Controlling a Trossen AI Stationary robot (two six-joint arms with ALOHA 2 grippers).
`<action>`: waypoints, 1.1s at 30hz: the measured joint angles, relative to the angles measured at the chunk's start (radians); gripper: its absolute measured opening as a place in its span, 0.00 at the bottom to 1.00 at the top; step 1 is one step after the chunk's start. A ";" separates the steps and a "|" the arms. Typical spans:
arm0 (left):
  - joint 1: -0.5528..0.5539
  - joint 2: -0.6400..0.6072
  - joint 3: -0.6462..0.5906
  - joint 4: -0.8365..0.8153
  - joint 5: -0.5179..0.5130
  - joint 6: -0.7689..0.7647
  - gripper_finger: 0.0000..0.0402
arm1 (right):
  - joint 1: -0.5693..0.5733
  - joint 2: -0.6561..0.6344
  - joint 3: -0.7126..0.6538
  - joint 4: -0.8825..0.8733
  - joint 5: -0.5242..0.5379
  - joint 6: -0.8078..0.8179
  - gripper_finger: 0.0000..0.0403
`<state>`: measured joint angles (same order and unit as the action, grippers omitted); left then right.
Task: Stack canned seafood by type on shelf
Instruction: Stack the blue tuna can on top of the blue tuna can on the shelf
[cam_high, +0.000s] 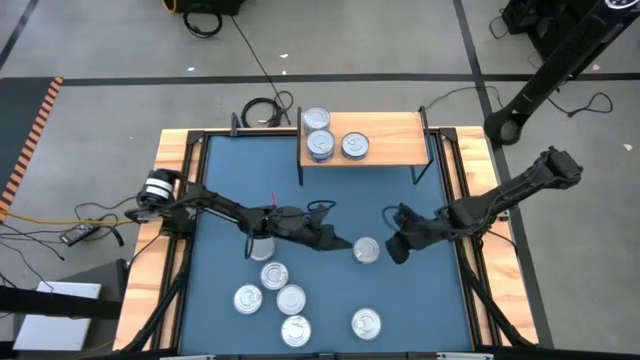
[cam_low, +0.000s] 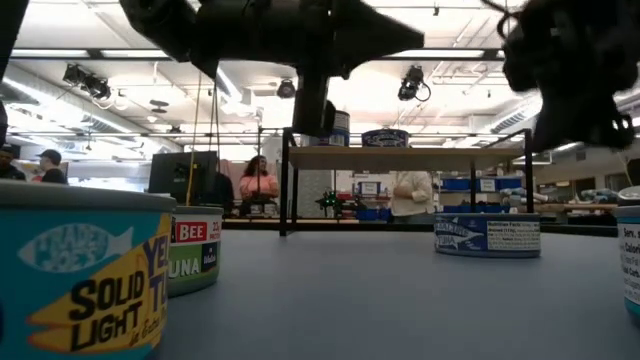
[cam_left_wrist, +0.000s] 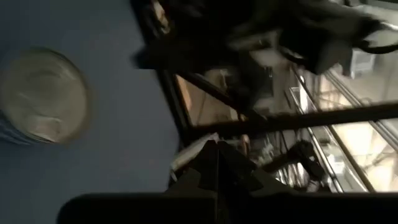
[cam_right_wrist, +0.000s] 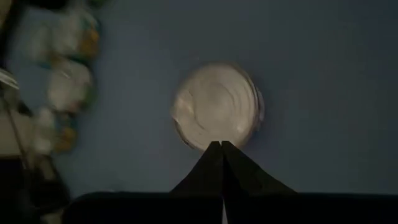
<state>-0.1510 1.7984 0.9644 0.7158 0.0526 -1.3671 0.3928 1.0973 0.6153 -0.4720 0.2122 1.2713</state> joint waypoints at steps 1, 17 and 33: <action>0.000 0.000 0.003 -0.001 0.015 0.001 0.01 | 0.009 0.027 -0.006 0.003 -0.009 0.012 0.00; 0.009 -0.047 -0.015 -0.261 0.017 0.027 0.01 | 0.001 0.327 -0.009 0.219 -0.034 0.019 0.00; 0.022 -0.070 -0.075 -0.318 0.032 0.010 0.01 | -0.070 0.316 0.035 0.383 -0.002 -0.074 0.00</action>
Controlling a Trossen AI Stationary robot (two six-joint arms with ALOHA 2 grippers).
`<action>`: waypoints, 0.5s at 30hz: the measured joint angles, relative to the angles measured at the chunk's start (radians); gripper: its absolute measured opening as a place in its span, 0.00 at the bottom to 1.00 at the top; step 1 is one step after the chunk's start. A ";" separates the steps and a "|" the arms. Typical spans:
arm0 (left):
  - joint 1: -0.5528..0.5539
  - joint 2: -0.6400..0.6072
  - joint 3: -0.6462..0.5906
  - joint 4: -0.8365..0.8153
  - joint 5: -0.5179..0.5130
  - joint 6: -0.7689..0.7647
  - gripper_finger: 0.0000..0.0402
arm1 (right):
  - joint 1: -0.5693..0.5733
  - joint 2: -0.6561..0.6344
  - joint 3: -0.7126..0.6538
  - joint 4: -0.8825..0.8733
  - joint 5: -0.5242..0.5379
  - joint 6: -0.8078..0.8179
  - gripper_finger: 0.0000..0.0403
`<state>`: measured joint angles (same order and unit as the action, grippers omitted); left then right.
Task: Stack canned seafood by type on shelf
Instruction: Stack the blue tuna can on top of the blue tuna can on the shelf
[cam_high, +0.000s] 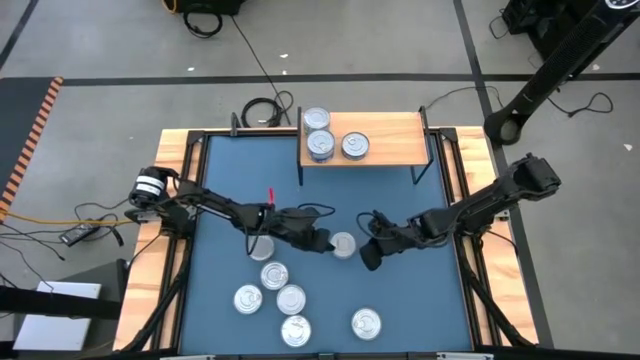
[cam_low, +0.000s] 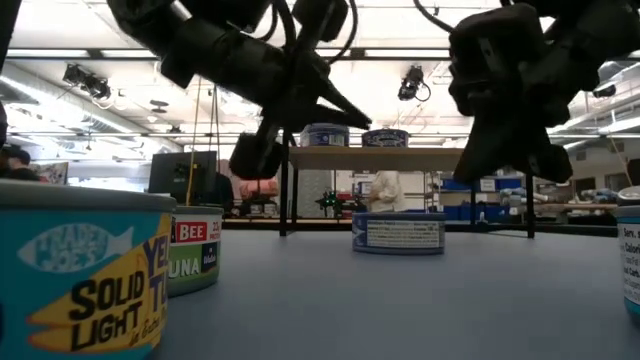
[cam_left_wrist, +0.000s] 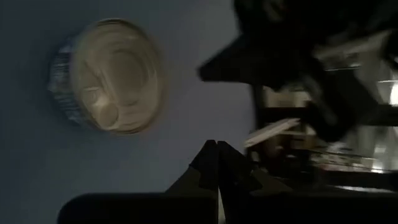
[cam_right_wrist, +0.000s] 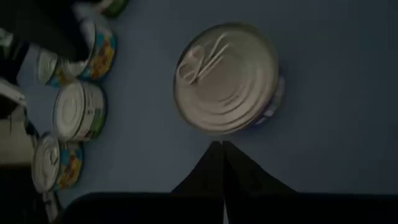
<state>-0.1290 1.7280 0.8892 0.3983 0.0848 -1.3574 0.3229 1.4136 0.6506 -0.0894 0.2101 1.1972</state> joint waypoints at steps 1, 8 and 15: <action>0.005 0.001 -0.014 0.020 0.005 -0.005 0.01 | -0.002 -0.009 -0.006 0.005 0.014 0.000 0.00; 0.050 0.005 -0.089 0.071 -0.003 -0.065 0.00 | -0.026 -0.012 -0.021 0.009 0.000 -0.005 0.00; 0.065 0.011 -0.093 0.091 0.026 -0.071 0.00 | -0.026 -0.012 -0.022 0.000 0.009 -0.015 0.00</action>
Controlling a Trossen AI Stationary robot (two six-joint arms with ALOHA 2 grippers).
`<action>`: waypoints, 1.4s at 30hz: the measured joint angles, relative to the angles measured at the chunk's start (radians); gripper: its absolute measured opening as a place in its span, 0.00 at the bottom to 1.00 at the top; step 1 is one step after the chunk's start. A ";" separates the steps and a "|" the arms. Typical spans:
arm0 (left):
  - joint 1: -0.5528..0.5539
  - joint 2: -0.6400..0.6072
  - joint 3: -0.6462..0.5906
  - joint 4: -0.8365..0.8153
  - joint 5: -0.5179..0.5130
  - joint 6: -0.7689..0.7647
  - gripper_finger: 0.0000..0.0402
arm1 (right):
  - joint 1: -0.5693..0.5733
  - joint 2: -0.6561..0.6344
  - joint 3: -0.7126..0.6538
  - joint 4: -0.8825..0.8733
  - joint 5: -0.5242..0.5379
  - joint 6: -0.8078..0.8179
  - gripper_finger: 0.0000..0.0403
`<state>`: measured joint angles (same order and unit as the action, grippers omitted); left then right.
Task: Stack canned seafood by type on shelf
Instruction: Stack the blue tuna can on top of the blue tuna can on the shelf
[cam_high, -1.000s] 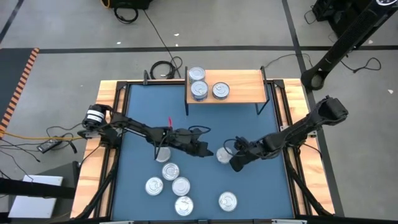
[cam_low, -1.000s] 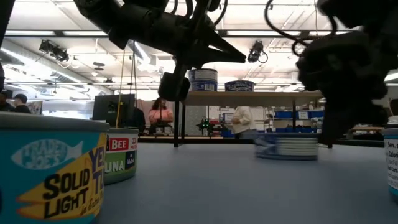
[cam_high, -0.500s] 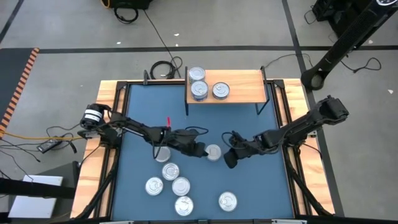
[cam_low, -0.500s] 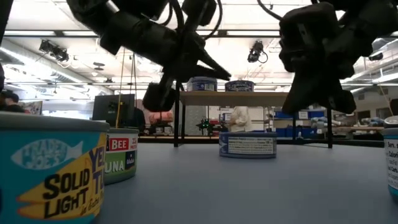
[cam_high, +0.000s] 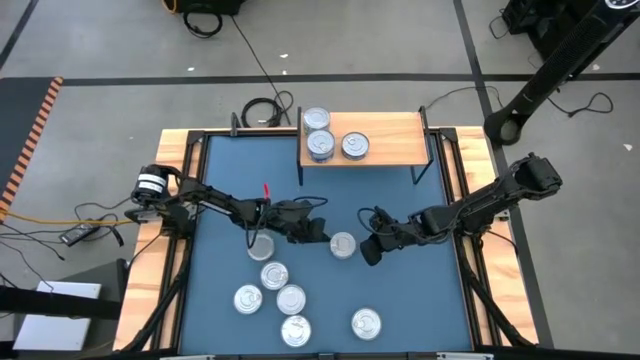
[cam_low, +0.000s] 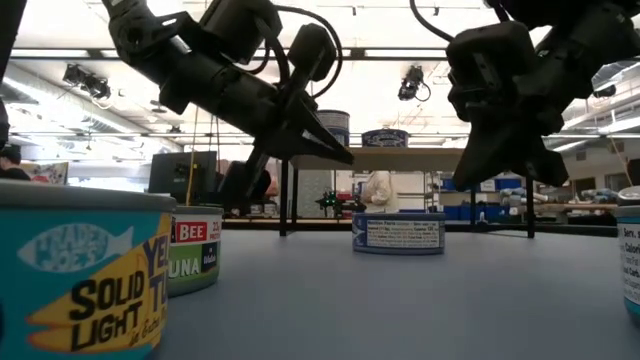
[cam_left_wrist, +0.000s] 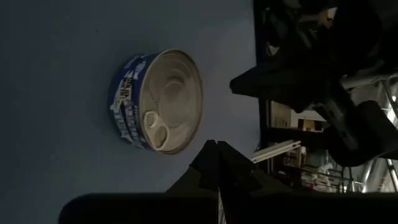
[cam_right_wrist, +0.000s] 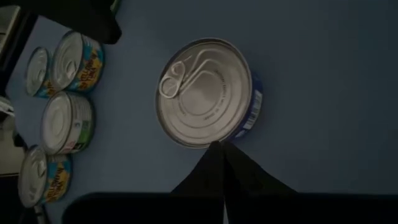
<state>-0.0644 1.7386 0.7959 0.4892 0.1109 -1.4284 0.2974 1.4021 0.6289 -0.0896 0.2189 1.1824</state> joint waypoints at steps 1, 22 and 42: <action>0.000 0.003 0.000 -0.002 0.000 -0.009 0.00 | 0.000 0.000 0.000 -0.004 0.004 0.000 0.00; -0.003 0.148 0.015 0.070 -0.050 -0.139 0.00 | 0.001 0.000 -0.001 -0.046 0.004 -0.006 0.00; -0.011 0.144 0.009 0.006 -0.064 -0.094 0.00 | -0.001 0.000 -0.001 -0.008 0.006 0.118 0.37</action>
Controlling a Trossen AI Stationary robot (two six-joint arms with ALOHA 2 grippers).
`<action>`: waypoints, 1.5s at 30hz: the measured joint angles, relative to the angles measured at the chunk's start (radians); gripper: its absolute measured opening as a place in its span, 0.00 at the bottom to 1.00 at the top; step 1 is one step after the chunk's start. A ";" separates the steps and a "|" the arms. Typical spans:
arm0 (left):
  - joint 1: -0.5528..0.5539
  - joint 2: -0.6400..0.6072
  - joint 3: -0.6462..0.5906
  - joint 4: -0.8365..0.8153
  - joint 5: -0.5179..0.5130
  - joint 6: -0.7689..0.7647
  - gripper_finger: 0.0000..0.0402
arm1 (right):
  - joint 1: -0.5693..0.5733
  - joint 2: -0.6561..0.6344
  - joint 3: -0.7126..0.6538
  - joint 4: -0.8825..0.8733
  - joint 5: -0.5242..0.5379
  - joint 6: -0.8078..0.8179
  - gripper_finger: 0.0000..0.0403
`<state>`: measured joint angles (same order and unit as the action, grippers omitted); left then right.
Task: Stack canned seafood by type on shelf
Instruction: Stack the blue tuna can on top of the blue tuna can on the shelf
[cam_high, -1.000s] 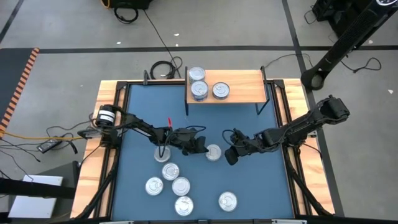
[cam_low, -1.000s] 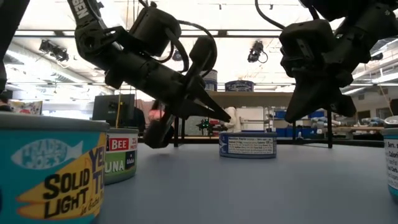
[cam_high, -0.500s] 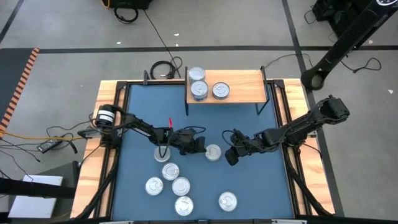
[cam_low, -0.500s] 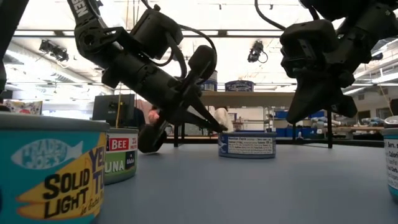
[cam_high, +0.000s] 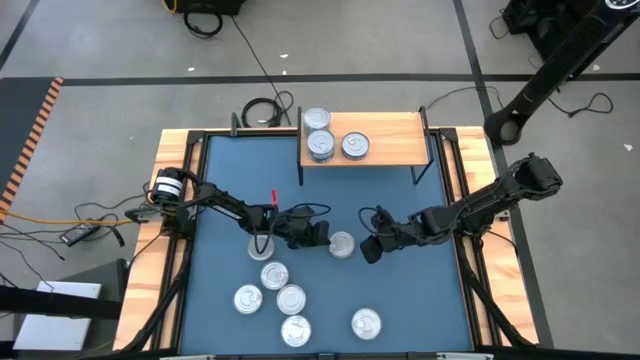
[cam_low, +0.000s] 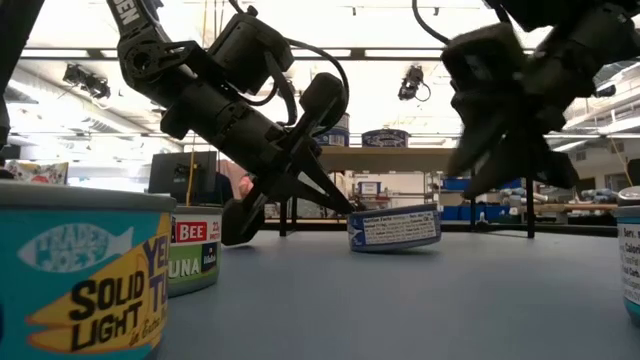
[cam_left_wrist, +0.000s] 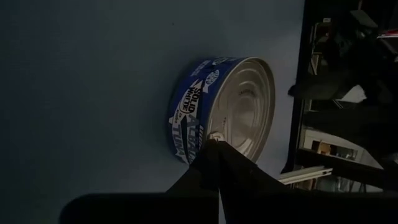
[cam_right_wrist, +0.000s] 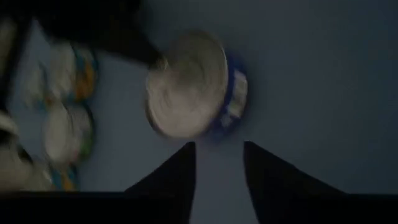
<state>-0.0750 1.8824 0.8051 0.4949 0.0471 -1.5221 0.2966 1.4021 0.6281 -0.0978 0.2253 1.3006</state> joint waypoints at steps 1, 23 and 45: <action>0.000 0.000 0.000 -0.001 0.000 0.001 0.00 | 0.000 0.000 0.000 0.010 0.015 0.028 0.40; 0.004 0.003 -0.003 -0.021 0.003 0.026 0.00 | -0.020 0.171 -0.086 0.429 0.000 0.261 0.65; 0.005 0.003 -0.002 -0.046 0.018 0.075 0.00 | -0.077 0.165 -0.131 0.533 -0.059 0.285 0.61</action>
<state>-0.0704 1.8852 0.8032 0.4486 0.0654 -1.4468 0.2200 1.5668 0.4969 0.4355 0.1663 1.5860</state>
